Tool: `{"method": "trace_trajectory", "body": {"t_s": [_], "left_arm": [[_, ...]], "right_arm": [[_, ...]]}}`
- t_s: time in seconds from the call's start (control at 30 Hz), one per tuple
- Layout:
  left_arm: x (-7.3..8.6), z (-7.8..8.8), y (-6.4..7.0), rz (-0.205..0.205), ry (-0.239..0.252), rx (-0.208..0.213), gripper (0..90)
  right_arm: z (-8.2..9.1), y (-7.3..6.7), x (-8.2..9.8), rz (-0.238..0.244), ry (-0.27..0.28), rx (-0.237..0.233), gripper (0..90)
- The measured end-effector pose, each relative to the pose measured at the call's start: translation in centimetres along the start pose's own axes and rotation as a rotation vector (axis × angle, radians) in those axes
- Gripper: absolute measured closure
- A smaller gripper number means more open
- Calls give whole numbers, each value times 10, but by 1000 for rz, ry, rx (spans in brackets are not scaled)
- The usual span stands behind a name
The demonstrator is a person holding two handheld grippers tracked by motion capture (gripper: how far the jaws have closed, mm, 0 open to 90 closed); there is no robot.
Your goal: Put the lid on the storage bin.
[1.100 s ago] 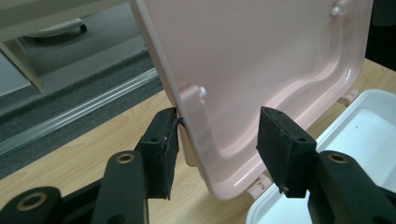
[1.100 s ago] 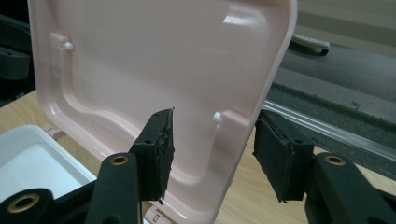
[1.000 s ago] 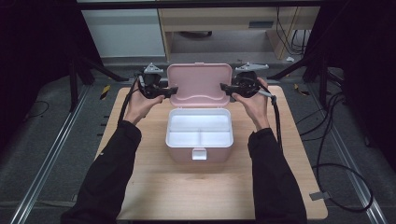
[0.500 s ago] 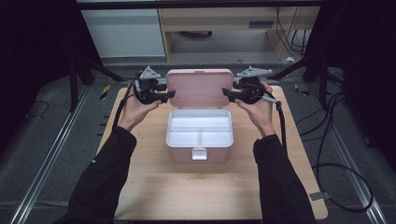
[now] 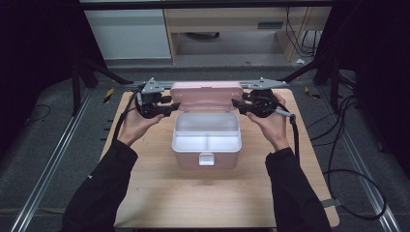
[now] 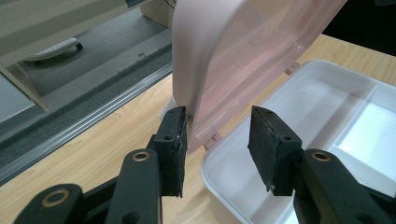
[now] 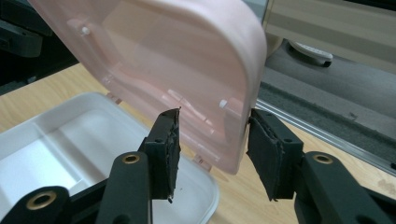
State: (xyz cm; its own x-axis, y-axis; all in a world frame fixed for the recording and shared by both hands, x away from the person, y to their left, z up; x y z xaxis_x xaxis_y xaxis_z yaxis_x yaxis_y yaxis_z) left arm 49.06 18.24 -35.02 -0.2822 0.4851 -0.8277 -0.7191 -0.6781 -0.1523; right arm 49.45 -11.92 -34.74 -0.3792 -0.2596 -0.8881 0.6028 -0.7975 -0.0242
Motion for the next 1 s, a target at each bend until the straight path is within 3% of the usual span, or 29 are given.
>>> {"method": "trace_trajectory", "body": {"t_s": [0.17,0.33,0.5,0.67,1.0], "left_arm": [[9,6,8,-20,-7,15,588],[20,9,17,-33,-9,46,614],[31,12,23,-45,-8,55,619],[44,15,30,-61,-15,42,615],[62,18,36,-24,-7,39,559]], "right_arm": [[6,-6,10,35,-11,1,562],[10,-12,20,28,2,-33,582],[13,-19,34,71,-17,-27,571],[19,-18,50,49,-8,-41,556],[17,-17,70,25,-31,-51,502]]}}
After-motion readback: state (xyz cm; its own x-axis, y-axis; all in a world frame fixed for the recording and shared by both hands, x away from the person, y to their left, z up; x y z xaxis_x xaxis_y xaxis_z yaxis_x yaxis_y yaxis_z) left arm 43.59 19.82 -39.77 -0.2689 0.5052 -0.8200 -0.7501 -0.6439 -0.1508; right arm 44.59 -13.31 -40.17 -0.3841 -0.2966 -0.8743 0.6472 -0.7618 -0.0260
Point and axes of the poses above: each handheld gripper's, and its own axes: z roughly backward along the jaws, x roughly out of its underside, y roughly to its right, the point moved 4 cm from there along -z, roughly forward along the jaws, and after that the axes turned 4 degrees about -z, right-handed, at the moved point
